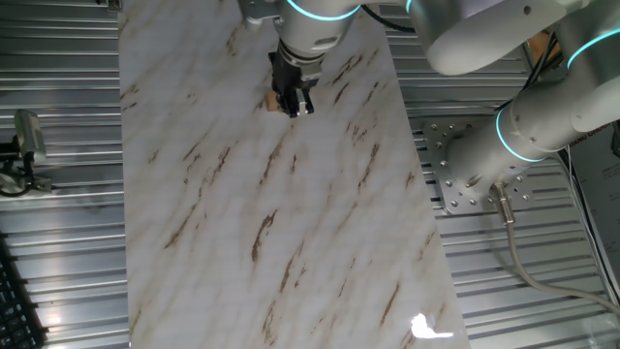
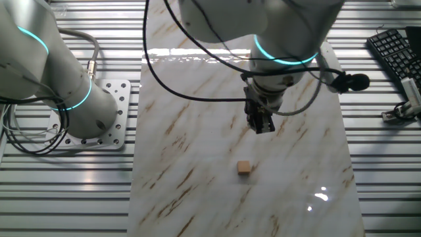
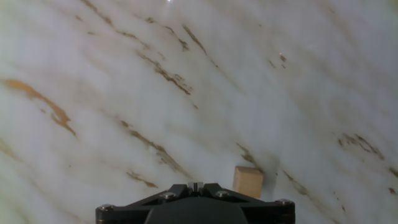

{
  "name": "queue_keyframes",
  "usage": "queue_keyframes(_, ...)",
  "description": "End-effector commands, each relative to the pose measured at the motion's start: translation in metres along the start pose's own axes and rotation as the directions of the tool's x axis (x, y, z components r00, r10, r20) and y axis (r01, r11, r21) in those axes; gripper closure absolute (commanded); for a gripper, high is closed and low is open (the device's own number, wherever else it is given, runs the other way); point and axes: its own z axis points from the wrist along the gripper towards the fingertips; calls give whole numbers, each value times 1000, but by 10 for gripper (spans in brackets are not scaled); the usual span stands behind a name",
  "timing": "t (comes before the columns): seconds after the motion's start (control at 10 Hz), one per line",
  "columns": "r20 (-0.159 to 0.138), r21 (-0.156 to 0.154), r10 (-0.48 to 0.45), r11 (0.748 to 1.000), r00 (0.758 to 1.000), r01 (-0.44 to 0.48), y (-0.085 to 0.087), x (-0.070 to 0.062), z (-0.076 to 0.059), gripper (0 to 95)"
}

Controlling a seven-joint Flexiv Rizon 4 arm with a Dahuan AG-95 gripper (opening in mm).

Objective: Pick up the small block on the left and move it to the right

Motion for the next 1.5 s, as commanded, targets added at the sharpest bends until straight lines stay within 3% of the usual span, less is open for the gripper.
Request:
queue_keyframes(0.1,-3,-12,-23,1000,1000,23,0,0,0,950)
queue_keyframes(0.5,10,-25,-51,998,999,51,0,0,0,950)
queue_keyframes(0.7,13,-64,-32,997,999,32,0,0,0,950)
queue_keyframes(0.8,4,-66,-27,997,1000,27,0,0,0,950)
queue_keyframes(1.0,-27,-57,23,998,999,-25,0,0,0,950)
queue_keyframes(1.1,-45,-34,66,997,997,-67,0,0,0,950)
queue_keyframes(1.5,-64,-22,135,990,989,-137,0,0,0,950)
